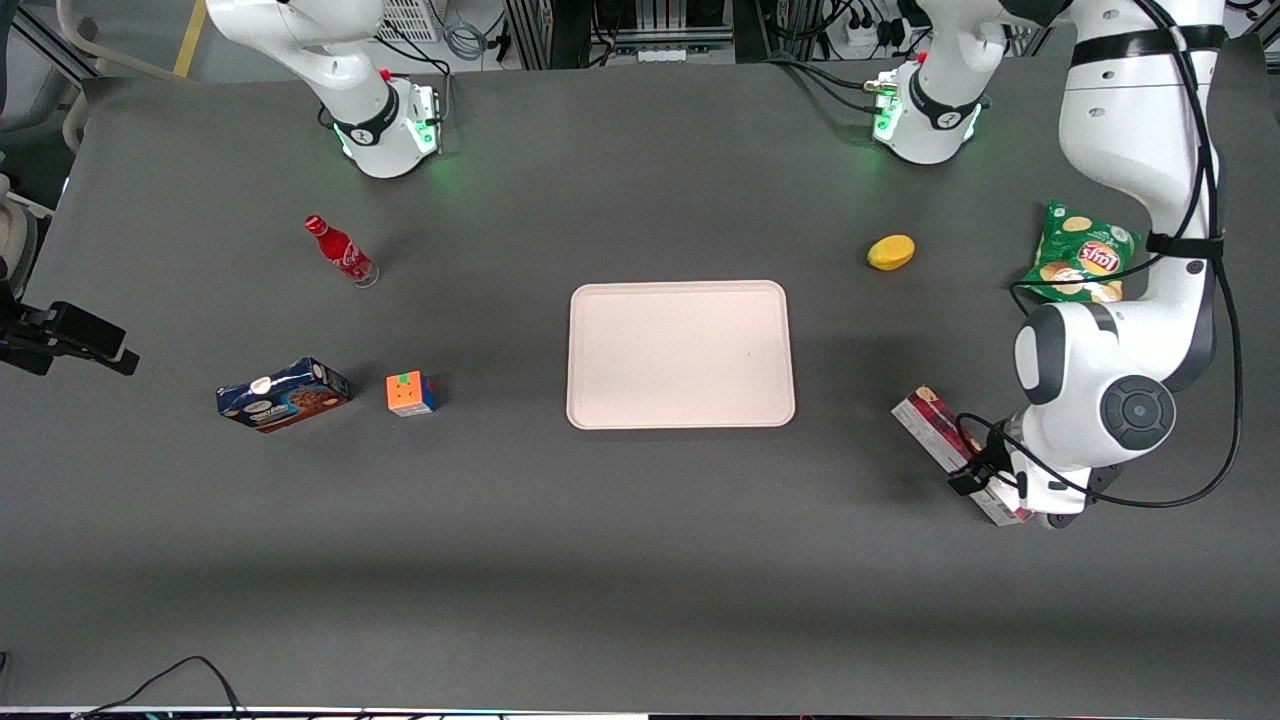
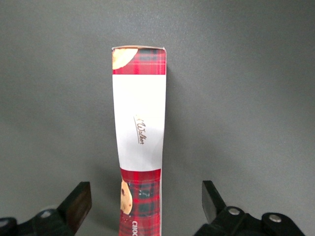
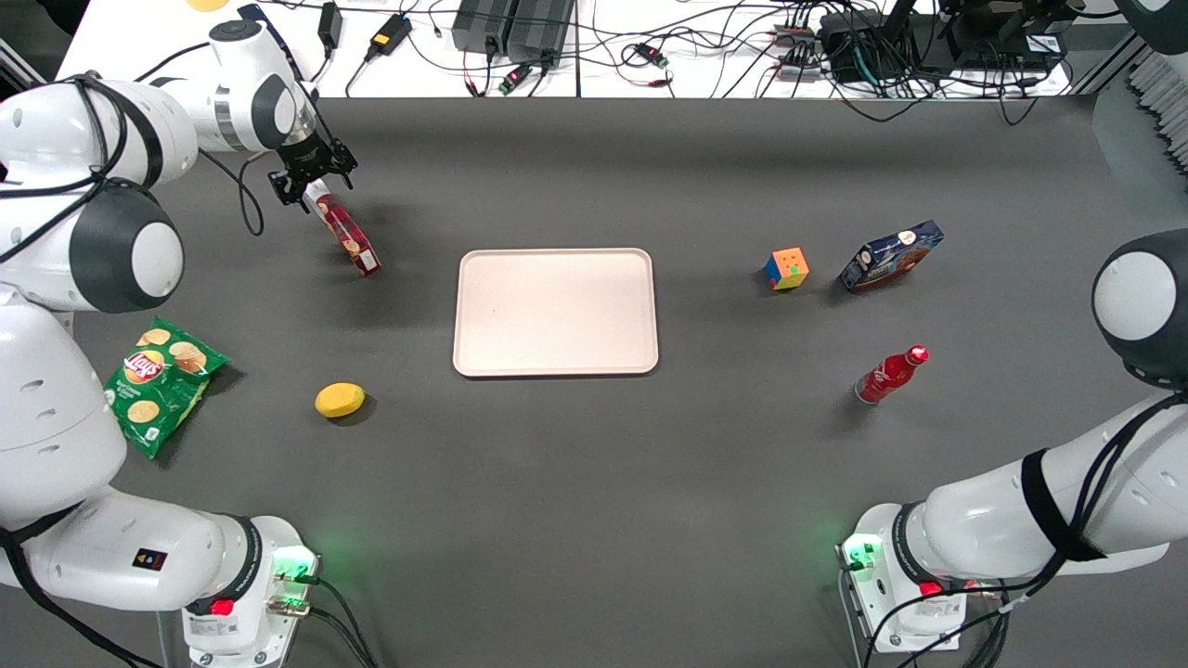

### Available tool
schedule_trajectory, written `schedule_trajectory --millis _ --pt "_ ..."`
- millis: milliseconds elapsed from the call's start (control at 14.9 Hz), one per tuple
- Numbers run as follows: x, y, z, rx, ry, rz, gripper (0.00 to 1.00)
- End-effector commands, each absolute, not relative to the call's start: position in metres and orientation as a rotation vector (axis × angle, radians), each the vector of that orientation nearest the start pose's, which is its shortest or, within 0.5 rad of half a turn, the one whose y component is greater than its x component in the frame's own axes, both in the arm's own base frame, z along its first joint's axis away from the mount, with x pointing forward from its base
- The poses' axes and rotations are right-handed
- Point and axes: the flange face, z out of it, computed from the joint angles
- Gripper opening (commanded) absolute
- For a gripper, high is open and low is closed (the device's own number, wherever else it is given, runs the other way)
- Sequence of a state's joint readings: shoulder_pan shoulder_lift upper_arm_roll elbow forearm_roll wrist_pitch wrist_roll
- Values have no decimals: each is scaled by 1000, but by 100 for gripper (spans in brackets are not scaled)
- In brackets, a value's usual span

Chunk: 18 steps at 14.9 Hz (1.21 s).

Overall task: Place red cookie box on tray
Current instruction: 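Lower the left gripper and close it on the cookie box's end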

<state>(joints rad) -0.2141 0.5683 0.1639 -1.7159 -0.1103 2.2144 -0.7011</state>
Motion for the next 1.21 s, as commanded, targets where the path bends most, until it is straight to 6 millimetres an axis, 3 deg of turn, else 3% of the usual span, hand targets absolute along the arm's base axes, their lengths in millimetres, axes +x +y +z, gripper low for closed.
schedule_trajectory --millis 0,268,805,1141 --pt "663 -46 242 -2930 -1042 50 100" --pt "662 -44 228 -2930 -1051 45 98" --pt "658 -44 223 -2959 -956 78 12" --pt "662 -42 244 -3053 -678 46 7"
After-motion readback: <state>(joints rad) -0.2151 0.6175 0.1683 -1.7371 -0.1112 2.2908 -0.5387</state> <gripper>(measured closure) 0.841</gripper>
